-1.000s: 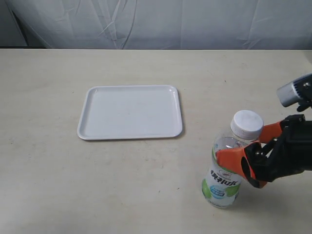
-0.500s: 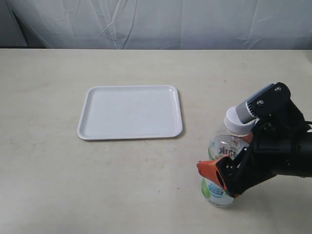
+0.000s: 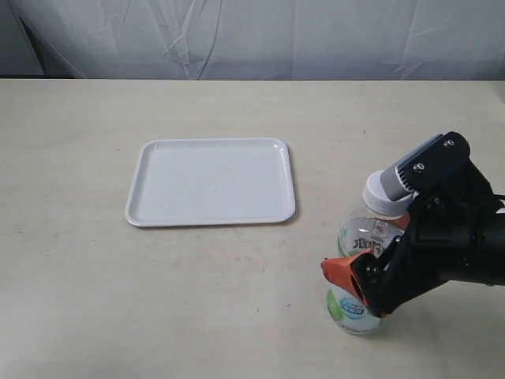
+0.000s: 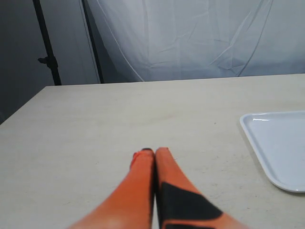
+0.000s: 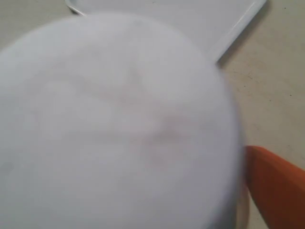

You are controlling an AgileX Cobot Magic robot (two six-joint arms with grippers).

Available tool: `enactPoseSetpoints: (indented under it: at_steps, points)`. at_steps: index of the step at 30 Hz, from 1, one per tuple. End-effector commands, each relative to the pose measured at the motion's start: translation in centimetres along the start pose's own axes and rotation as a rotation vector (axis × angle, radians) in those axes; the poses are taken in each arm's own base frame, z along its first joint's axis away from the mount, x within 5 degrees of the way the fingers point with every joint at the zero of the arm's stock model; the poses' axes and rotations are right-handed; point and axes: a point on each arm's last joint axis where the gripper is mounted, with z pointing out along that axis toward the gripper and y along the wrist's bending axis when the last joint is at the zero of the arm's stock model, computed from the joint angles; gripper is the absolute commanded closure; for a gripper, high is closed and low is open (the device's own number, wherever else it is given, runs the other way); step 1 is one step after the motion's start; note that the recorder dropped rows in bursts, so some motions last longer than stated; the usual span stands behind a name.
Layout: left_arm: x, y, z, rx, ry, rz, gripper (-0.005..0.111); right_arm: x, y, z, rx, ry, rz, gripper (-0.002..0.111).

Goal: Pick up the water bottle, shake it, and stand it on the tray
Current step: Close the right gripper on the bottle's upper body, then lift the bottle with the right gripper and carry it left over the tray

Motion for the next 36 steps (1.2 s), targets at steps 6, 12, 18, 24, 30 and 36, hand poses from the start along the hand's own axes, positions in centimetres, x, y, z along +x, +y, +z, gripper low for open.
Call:
enactPoseSetpoints:
  at_steps: [6, 12, 18, 24, 30, 36]
  points:
    - [0.0, 0.0, 0.0, -0.002, -0.007, -0.007, 0.107, 0.2, 0.0, 0.1, 0.001, 0.012, -0.016, 0.004]
    - [0.0, 0.0, 0.0, -0.002, -0.007, -0.007, 0.107, 0.2, -0.1, 0.1, 0.01, 0.009, -0.016, 0.093]
    - [0.0, 0.0, 0.0, -0.002, -0.007, -0.007, 0.107, -0.7, -0.1, 0.0, 0.003, -0.048, 0.128, 0.104]
    - [0.0, 0.0, 0.0, -0.002, -0.007, -0.007, 0.107, -6.0, -1.3, -1.5, 0.082, -0.238, 0.157, 0.104]
    - [0.0, 0.0, 0.0, -0.002, -0.007, -0.007, 0.107, -14.3, -2.2, -5.7, 0.189, -0.507, 0.041, 0.109]
    - [0.0, 0.0, 0.0, -0.002, -0.007, -0.007, 0.107, -18.6, -2.8, -4.4, 0.106, -0.534, 0.036, 0.109]
